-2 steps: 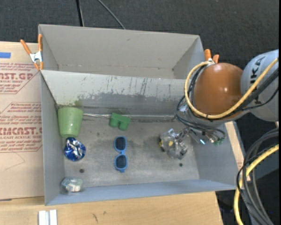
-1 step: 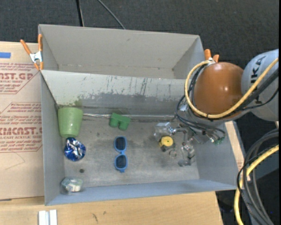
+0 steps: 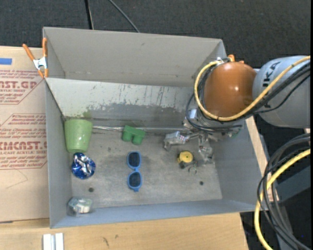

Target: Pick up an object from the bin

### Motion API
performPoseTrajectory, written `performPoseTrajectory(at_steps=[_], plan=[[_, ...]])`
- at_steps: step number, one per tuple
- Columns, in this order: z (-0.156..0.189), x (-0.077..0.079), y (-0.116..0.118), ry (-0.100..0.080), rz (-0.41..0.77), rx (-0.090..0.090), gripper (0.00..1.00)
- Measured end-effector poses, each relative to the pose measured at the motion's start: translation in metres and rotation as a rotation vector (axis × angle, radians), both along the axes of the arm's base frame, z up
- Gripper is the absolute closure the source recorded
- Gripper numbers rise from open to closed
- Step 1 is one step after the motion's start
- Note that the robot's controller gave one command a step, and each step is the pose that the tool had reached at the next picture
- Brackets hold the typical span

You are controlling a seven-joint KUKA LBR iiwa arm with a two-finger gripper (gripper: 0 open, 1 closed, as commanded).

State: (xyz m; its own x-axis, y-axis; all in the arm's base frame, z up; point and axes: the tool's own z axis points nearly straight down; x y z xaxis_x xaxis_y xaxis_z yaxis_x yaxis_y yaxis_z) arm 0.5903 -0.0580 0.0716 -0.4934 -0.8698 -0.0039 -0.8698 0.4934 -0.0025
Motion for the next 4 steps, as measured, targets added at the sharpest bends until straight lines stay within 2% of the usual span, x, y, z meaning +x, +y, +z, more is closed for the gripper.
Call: performPoseTrajectory(at_steps=[1,2,3,4], plan=[[0.003,0.001,-0.001,-0.002,-0.002,0.0,1.0],[0.12,-0.053,0.036,-0.003,0.027,0.0,1.0],[0.064,-0.066,0.011,0.008,-0.055,0.0,1.0],[0.127,-0.048,0.005,-0.005,-0.057,-0.001,1.0]])
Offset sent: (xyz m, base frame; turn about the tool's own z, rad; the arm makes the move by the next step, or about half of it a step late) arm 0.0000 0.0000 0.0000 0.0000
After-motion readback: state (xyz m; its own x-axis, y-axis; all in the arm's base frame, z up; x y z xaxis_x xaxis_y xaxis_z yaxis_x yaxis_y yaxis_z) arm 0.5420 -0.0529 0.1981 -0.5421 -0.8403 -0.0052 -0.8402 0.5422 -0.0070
